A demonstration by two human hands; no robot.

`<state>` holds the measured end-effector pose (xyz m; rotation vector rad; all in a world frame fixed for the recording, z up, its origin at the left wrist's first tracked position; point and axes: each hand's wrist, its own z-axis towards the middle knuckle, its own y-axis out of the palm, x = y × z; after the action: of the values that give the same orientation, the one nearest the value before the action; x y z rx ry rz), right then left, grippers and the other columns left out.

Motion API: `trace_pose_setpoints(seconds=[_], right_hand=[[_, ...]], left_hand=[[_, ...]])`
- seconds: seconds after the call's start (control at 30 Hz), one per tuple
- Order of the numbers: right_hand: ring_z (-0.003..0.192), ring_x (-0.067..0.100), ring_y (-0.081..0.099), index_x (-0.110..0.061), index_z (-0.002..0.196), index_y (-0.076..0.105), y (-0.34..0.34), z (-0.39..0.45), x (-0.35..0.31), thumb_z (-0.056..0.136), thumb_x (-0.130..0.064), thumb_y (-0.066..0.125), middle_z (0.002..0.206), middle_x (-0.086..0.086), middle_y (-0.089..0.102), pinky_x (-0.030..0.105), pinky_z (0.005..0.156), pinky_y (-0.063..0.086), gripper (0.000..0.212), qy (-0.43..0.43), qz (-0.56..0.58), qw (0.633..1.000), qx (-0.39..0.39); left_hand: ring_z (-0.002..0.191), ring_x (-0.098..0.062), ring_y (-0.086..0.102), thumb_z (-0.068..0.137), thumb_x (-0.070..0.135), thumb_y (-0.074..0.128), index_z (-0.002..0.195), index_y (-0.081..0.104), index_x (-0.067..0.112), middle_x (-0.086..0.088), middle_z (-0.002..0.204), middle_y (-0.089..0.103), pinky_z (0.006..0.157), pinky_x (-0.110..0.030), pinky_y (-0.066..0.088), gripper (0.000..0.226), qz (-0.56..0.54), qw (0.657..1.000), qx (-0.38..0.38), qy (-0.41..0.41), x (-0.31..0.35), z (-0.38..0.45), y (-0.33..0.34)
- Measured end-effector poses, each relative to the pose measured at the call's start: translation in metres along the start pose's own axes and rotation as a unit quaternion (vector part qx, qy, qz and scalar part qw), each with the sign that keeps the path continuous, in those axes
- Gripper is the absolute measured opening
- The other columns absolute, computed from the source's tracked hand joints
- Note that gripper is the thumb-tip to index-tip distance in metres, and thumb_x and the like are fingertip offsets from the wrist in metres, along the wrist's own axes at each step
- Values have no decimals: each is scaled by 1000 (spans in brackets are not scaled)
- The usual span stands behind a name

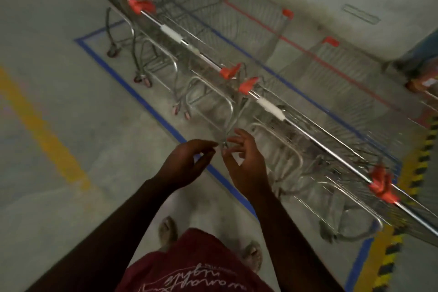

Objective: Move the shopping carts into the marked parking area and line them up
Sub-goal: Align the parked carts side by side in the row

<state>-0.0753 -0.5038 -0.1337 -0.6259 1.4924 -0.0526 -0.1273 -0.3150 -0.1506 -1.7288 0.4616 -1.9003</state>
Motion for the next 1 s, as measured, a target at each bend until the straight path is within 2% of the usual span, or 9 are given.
trace_pose_setpoints(seconds=[0.07, 0.2, 0.37, 0.5, 0.6, 0.67, 0.77, 0.87, 1.0], right_hand=[[112, 4, 67, -30, 148, 49, 18, 12, -26, 99, -31, 73, 126, -19, 69, 30, 97, 52, 55, 6, 37, 999, -3], [113, 6, 68, -29, 143, 54, 26, 37, -61, 98, -36, 71, 124, -23, 69, 35, 100, 53, 49, 0, 71, 997, 7], [106, 9, 69, -31, 134, 60, 21, 89, -65, 94, -38, 69, 118, -14, 73, 32, 95, 52, 41, 12, 75, 994, 74], [105, 4, 68, -39, 126, 61, 8, 142, -45, 99, -26, 71, 113, -17, 73, 31, 94, 51, 31, 15, 57, 989, 134], [124, 19, 62, -29, 135, 58, -5, 181, -8, 93, -37, 74, 127, -9, 67, 48, 110, 46, 46, -3, -180, 966, 185], [132, 30, 55, -25, 140, 57, -9, 194, 13, 85, -39, 80, 137, 1, 64, 54, 116, 32, 62, 64, -347, 920, 169], [112, 33, 66, -24, 128, 67, -7, 198, 29, 82, -38, 84, 117, 4, 73, 50, 104, 36, 51, 102, -388, 901, 165], [96, 28, 67, -30, 111, 73, -3, 201, 37, 80, -46, 83, 99, -3, 74, 47, 100, 35, 37, 84, -365, 900, 222], [86, 23, 65, -32, 102, 75, 5, 202, 40, 84, -53, 76, 86, -8, 70, 45, 100, 34, 27, 80, -374, 880, 280]], left_hand=[[101, -4, 71, 99, 33, 62, 126, 73, 17, 6, 112, 76, 91, -27, 56, 34, -6, 1000, -9, -5, -13, 8, -33], [101, -1, 70, 100, 23, 68, 126, 73, 17, 7, 112, 76, 91, -30, 56, 28, -14, 999, -24, 21, -26, 44, -70], [100, -7, 73, 98, 19, 68, 122, 75, 13, 2, 112, 77, 88, -37, 59, 26, -16, 996, 0, 84, -32, 119, -72], [107, -16, 71, 96, 12, 70, 122, 73, 8, -5, 118, 76, 96, -32, 55, 27, 16, 985, -9, 171, -30, 186, -61], [130, -11, 57, 91, 12, 75, 136, 67, 18, 0, 139, 67, 117, -32, 37, 46, 87, 979, -78, 166, -38, 234, -57], [145, -11, 45, 87, 23, 79, 145, 58, 26, 5, 151, 57, 128, -45, 17, 61, 160, 966, -125, 160, -48, 257, -53], [150, -19, 40, 83, 55, 72, 150, 51, 28, 5, 156, 52, 126, -57, 2, 75, 241, 949, -134, 151, -59, 283, -46], [143, -20, 48, 83, 78, 53, 149, 51, 31, 5, 143, 61, 124, -50, 0, 81, 303, 931, -157, 130, -64, 301, -30], [102, -23, 69, 82, 57, 54, 132, 66, 33, 6, 99, 73, 110, -43, 24, 57, 283, 944, -94, 142, -68, 310, -7]])
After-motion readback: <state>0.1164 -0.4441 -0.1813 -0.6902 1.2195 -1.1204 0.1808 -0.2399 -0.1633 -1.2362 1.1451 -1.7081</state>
